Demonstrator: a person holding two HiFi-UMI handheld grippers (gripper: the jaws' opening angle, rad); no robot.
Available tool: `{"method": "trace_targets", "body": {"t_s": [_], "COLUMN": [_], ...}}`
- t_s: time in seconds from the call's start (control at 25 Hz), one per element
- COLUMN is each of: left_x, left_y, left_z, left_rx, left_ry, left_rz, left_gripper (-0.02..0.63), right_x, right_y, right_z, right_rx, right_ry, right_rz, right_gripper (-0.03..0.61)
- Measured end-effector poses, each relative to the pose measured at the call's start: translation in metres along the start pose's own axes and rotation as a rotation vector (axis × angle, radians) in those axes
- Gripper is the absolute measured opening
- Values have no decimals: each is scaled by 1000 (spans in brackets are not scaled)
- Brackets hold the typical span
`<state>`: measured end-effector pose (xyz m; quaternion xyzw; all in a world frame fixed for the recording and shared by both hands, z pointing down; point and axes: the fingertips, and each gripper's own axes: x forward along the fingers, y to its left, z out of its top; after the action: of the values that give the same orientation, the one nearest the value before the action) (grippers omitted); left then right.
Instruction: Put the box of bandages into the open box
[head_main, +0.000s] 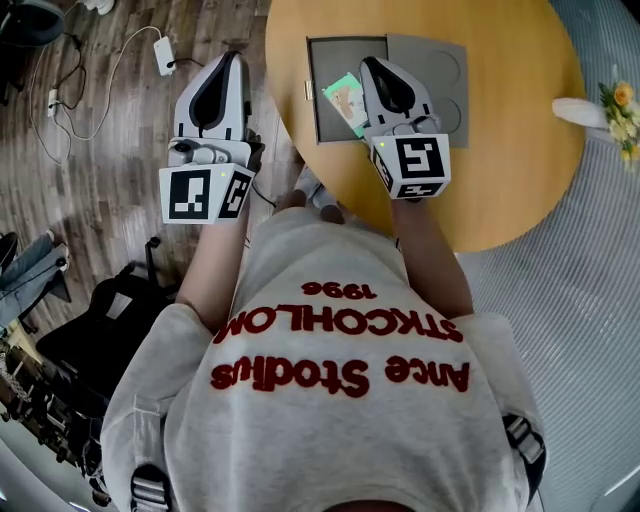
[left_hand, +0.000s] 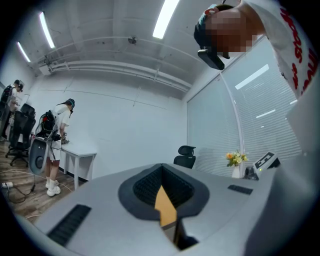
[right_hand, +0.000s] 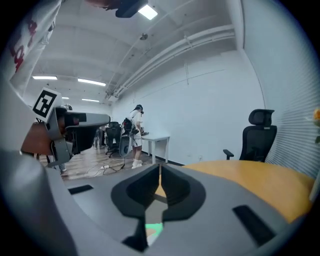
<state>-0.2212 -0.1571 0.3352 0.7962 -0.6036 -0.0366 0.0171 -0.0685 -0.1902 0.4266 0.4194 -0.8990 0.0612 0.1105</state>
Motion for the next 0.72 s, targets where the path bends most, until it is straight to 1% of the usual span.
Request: {"method": "trace_targets", "body": {"t_s": [0.28,0.56,0.72], "left_x": [8,13,11], "left_y": [-14,-30,-42], "left_z": [32,54,65], "left_rx": [17,43,60], "left_ry": [-58,-115,-138], "left_rz": [-52,-104,-136], "left_gripper": [6,6,6], "right_x": [-31,-66,-82], "right_y": [-15,-30,-32], "right_z": [56,87,101], "right_rx": [28,33,36], "right_ry": [-125,-225,-277], "right_rz": [-52,-109,-127], "right_gripper": [12,11,11]}}
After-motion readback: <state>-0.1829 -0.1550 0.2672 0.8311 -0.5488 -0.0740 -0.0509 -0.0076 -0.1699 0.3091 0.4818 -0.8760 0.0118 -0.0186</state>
